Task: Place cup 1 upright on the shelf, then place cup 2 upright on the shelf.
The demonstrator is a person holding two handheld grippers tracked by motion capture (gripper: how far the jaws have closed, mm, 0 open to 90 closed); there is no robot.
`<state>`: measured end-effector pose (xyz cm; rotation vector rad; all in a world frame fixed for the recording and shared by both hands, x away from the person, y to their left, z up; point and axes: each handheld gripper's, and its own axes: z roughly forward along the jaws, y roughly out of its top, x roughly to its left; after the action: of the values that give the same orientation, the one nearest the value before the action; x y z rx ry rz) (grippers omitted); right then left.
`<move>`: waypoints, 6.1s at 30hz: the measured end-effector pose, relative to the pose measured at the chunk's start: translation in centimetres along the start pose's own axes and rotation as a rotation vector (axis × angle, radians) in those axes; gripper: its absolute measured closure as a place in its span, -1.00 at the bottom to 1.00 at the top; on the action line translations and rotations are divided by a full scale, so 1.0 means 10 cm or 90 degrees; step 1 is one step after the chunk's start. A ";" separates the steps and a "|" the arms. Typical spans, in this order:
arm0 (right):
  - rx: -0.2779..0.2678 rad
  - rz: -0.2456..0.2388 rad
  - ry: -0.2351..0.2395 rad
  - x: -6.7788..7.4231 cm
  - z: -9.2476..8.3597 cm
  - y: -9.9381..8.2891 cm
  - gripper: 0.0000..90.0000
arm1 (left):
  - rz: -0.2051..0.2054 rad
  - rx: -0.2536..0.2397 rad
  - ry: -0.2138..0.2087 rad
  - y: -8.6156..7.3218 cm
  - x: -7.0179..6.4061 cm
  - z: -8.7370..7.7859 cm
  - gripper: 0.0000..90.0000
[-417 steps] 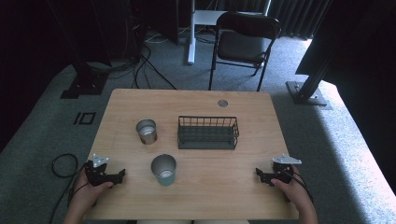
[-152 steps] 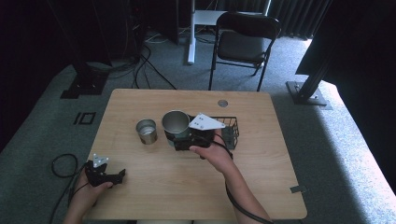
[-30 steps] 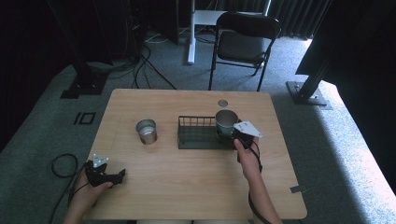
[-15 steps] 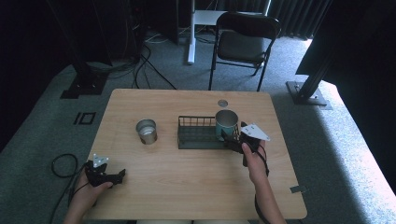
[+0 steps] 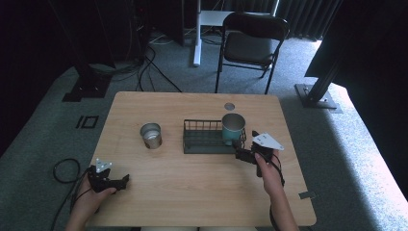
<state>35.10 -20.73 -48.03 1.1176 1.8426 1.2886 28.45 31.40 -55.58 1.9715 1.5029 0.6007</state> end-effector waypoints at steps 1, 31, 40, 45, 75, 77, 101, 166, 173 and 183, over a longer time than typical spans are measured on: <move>0.001 0.005 0.001 0.00 -0.01 -0.01 -0.76 | 0.000 0.000 0.000 0.00 0.00 0.00 -0.99; 0.074 0.004 0.090 -0.22 -0.34 -0.54 -0.76 | 0.001 0.000 0.000 0.00 0.00 0.00 -0.99; 0.102 -0.001 0.082 -0.34 -0.45 -0.65 -0.68 | 0.001 0.000 0.000 0.00 0.00 0.00 -0.99; 0.127 -0.001 0.069 -0.41 -0.52 -0.73 -0.68 | 0.001 0.000 0.000 0.00 0.00 0.00 -0.99; 0.269 -0.027 0.077 -0.49 -0.60 -1.04 -0.75 | 0.000 0.000 0.001 0.00 0.00 0.00 -0.99; 0.269 -0.026 0.077 -0.49 -0.60 -1.04 -0.75 | 0.000 0.000 0.001 0.00 0.00 0.00 -0.99; 0.269 -0.027 0.077 -0.49 -0.60 -1.04 -0.75 | 0.038 0.002 -0.059 0.04 -0.12 0.00 -0.99; 0.270 -0.027 0.077 -0.49 -0.60 -1.04 -0.75 | 0.039 -0.169 -0.103 1.06 -0.37 0.39 -0.99; 0.269 -0.027 0.077 -0.49 -0.60 -1.04 -0.75 | 0.045 -0.175 -0.099 1.16 -0.38 0.44 -0.99; 0.270 -0.027 0.077 -0.49 -0.60 -1.04 -0.75 | 0.052 -0.179 -0.099 1.31 -0.44 0.51 -0.99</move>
<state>29.23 -29.32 -55.76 1.2253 2.2878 0.9832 39.86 23.75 -50.31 1.8232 1.1791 0.6393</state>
